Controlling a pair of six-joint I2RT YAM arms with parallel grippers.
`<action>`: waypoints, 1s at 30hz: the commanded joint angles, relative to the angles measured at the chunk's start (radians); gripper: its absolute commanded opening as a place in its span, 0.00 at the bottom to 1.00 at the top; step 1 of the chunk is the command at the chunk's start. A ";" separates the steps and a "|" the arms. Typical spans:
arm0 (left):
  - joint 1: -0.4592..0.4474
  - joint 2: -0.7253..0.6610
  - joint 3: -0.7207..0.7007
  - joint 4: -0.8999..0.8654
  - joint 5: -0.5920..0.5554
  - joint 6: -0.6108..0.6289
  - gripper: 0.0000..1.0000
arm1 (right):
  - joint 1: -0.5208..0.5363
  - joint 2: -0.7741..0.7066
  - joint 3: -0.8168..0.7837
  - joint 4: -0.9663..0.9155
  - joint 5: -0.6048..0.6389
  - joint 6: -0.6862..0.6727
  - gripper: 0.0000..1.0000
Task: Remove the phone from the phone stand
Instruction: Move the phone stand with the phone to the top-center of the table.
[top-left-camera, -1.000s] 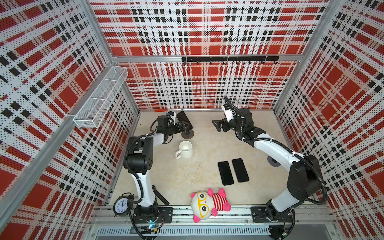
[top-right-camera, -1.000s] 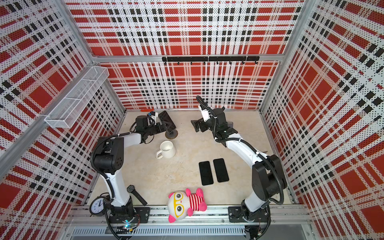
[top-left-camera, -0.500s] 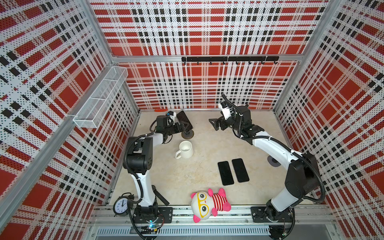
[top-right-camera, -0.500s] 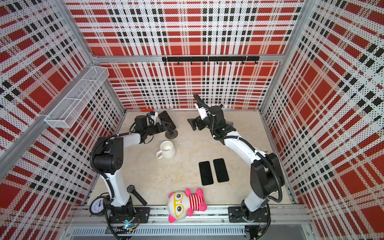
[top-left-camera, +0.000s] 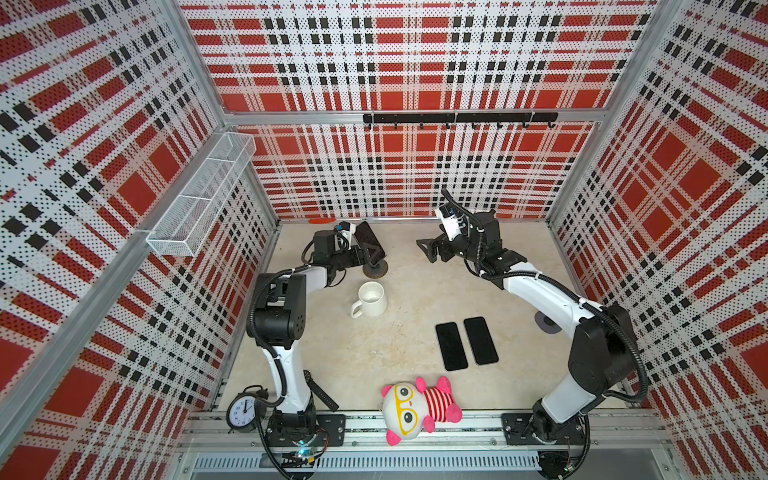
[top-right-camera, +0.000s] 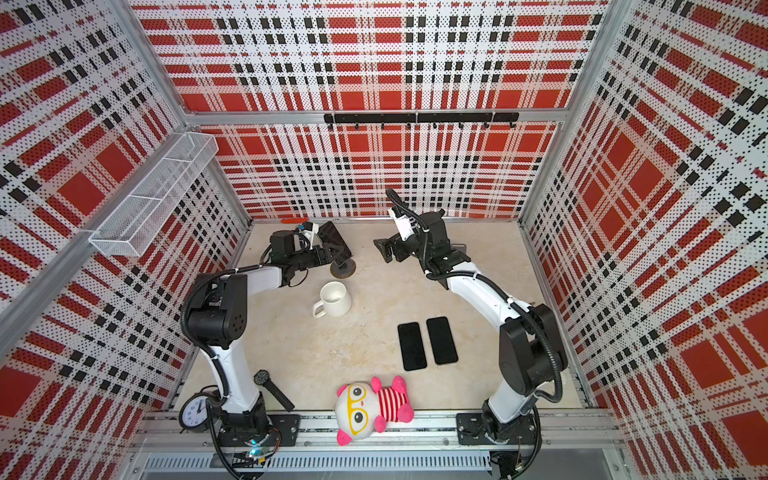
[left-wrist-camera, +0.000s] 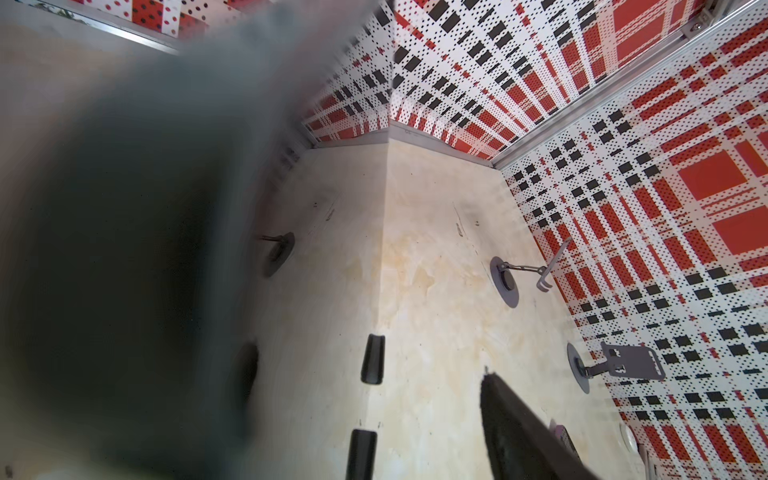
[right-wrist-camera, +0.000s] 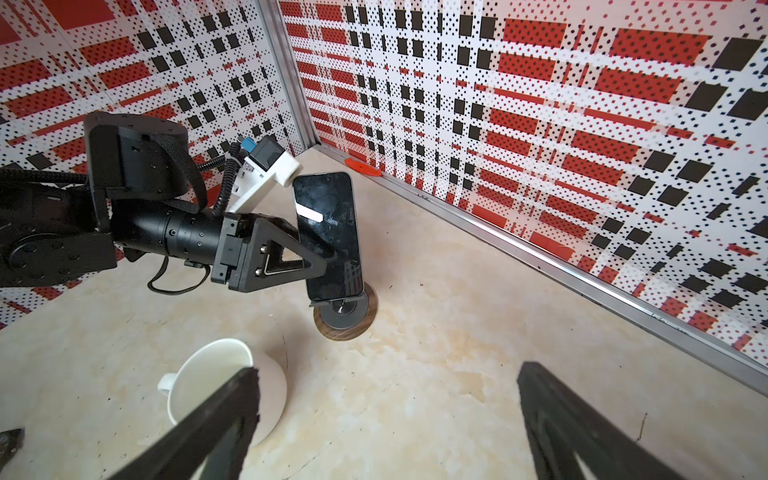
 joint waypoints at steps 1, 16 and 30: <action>-0.004 0.013 -0.001 0.018 0.010 0.036 0.70 | 0.003 0.012 0.023 0.001 -0.008 -0.016 1.00; 0.007 0.012 -0.022 -0.008 0.004 0.063 0.56 | 0.004 -0.001 0.018 0.000 0.000 -0.017 1.00; 0.007 0.020 -0.011 -0.020 0.017 0.069 0.41 | 0.005 -0.016 0.012 0.001 0.012 -0.014 1.00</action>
